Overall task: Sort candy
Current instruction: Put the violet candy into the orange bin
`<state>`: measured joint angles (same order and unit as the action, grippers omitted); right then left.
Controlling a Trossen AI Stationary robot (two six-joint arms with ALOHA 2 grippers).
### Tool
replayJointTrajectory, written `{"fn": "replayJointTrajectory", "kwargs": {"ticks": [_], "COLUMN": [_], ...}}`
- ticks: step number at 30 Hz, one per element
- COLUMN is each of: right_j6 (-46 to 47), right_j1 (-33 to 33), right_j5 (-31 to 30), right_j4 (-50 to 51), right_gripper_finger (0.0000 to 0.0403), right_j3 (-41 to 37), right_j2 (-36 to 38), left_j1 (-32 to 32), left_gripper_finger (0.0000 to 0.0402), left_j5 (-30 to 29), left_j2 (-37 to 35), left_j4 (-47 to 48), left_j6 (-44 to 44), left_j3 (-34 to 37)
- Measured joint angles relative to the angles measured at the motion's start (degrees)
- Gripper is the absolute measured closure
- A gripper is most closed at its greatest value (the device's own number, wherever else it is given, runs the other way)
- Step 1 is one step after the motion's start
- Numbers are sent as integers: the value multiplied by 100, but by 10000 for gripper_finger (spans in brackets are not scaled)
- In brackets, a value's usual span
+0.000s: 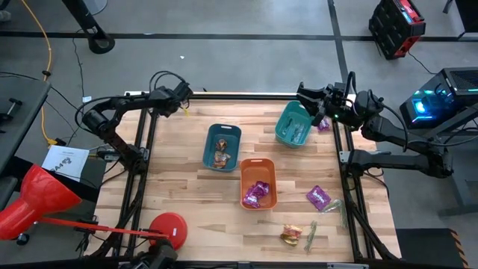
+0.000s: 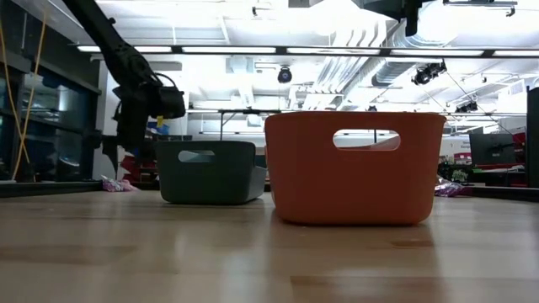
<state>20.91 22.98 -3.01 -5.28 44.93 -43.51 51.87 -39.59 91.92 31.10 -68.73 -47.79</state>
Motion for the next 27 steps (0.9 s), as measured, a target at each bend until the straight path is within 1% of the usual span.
{"fn": "replayJointTrajectory", "kwargs": {"ticks": [3,6,9,13,16,18,20,21,25,27], "right_j6": [-23,-28,-32,2,13,49,126,127,117,116], "right_j1": [1,1,2,2,2,2,2,2,2,2], "right_j5": [0,0,0,0,0,0,0,0,2,15], "right_j4": [11,30,39,114,252,335,417,450,470,474], "right_gripper_finger": [226,226,226,226,226,226,226,226,226,226], "right_j3": [0,0,0,0,0,1,0,0,2,2], "right_j2": [0,0,-2,-2,-4,-4,-4,-4,-2,-2], "left_j1": [3,3,34,143,115,116,106,59,-165,-143], "left_gripper_finger": [238,238,238,238,239,239,239,239,239,239], "left_j5": [4,-2,-110,-205,-267,-130,213,280,38,-111], "left_j2": [2,0,1,9,113,218,317,337,302,302], "left_j4": [174,366,301,-78,-137,-293,-639,-654,-554,-348], "left_j6": [-929,-1340,-1268,-1039,-1176,-1199,-1137,-1124,-1222,-1482], "left_j3": [0,2,74,227,171,154,132,125,125,125]}}
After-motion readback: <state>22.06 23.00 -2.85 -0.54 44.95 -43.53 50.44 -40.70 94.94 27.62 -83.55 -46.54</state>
